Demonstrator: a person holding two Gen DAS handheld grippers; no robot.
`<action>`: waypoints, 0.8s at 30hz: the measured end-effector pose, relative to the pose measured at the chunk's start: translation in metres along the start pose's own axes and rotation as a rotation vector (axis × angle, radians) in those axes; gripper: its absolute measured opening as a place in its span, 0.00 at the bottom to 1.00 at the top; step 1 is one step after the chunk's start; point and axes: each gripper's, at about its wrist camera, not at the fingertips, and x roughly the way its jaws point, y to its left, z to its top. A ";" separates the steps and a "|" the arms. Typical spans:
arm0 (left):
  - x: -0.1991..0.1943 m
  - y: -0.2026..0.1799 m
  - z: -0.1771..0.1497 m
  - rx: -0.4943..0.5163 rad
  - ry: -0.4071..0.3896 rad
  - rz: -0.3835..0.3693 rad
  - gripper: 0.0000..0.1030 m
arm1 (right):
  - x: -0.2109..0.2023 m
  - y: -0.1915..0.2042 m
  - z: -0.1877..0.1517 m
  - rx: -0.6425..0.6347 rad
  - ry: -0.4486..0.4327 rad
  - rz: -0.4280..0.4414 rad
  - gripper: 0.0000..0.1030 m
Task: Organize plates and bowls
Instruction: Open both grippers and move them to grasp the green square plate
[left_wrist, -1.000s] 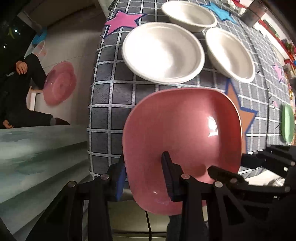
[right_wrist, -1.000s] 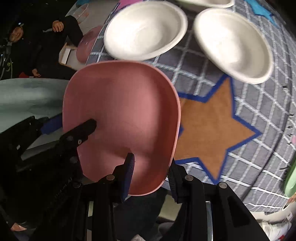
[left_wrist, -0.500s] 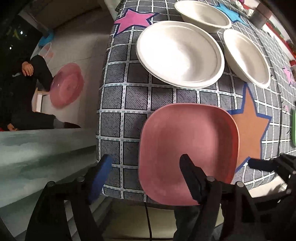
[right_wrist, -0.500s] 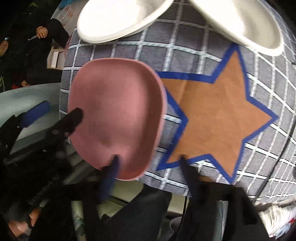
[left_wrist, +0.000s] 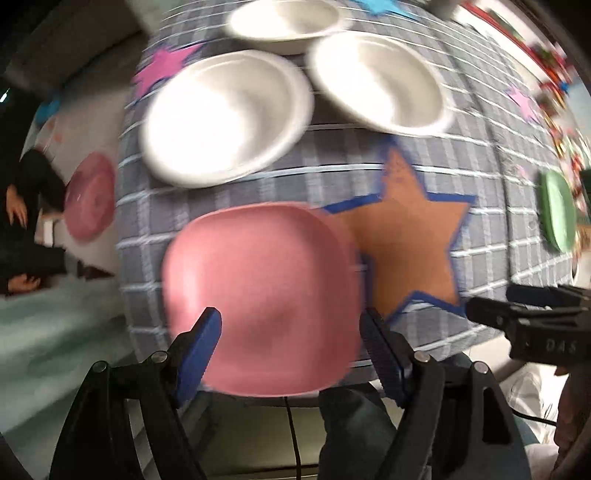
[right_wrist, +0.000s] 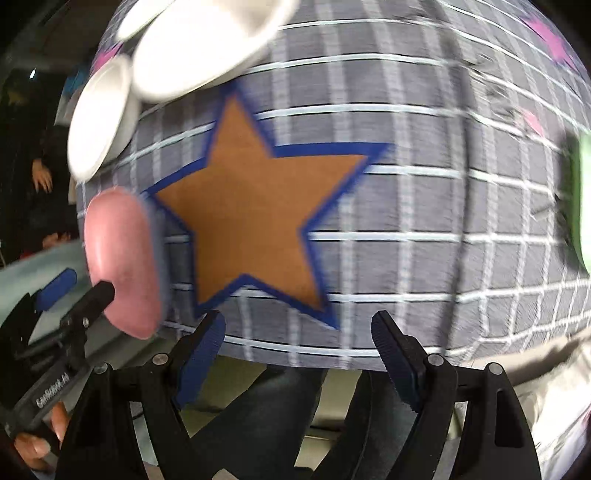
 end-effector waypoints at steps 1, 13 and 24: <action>-0.001 -0.011 0.002 0.022 0.001 -0.004 0.78 | -0.001 -0.006 -0.001 0.017 -0.004 0.005 0.80; 0.004 -0.160 0.046 0.214 0.043 -0.011 0.78 | -0.019 -0.116 0.030 0.173 -0.096 0.057 0.80; 0.011 -0.300 0.082 0.272 0.052 -0.040 0.78 | -0.080 -0.301 0.091 0.243 -0.185 -0.036 0.80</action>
